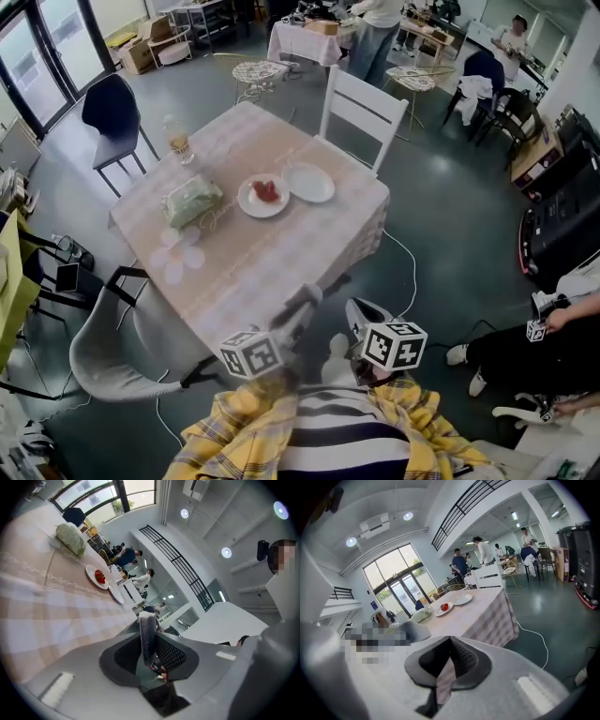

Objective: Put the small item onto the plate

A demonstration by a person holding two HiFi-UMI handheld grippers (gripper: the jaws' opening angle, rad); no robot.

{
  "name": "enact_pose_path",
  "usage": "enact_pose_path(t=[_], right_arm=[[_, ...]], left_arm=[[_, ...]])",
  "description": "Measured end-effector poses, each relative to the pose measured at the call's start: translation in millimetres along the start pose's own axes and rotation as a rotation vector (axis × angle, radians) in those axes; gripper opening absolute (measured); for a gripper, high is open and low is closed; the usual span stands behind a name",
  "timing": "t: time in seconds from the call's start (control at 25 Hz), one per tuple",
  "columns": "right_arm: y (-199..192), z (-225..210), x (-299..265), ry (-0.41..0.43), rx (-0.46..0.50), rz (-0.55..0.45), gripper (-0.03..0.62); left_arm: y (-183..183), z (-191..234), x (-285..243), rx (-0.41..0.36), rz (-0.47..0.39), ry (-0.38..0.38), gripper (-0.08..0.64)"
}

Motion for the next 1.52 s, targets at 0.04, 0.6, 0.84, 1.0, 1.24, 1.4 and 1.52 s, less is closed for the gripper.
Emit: enact_pose_path(t=[0.04, 0.6, 0.84, 1.0, 1.24, 1.4, 1.52], right_arm=[[8.8, -5.1, -6.2, 0.016, 0.011, 0.008, 0.002], [99.0, -64.2, -59.5, 0.188, 0.117, 0.062, 0.002], [120.3, -72.5, -85.6, 0.207, 0.137, 0.081, 0.002], [134.9, -72.6, -107.3, 0.198, 0.149, 0.103, 0.002], [164.1, -73.6, -141.6, 0.167, 0.169, 0.135, 0.002], [182.8, -67.4, -169.0, 0.156, 0.201, 0.128, 0.002], [197.4, -65.5, -189.7, 0.155, 0.220, 0.125, 0.002]], left_arm=[[3.9, -0.2, -9.1, -0.005, -0.011, 0.008, 0.083], [38.5, 0.3, -110.0, -0.041, -0.152, 0.108, 0.083], [58.8, 15.1, -130.7, -0.043, -0.168, 0.151, 0.083], [76.2, 31.9, -146.2, -0.035, -0.172, 0.159, 0.083], [102.3, 62.5, -174.2, 0.025, -0.169, 0.149, 0.083], [118.4, 82.2, -185.6, 0.043, -0.162, 0.155, 0.083], [127.3, 92.9, -192.5, 0.059, -0.168, 0.172, 0.083]])
Point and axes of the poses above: the fingertips, and each gripper's own axes: x backward along the fingers, z to its left, y out of its top, the point moved 10 cm from there along x, backward along the fingers, and after that the axes turned 4 degrees about -y, right-handed, at the moved point
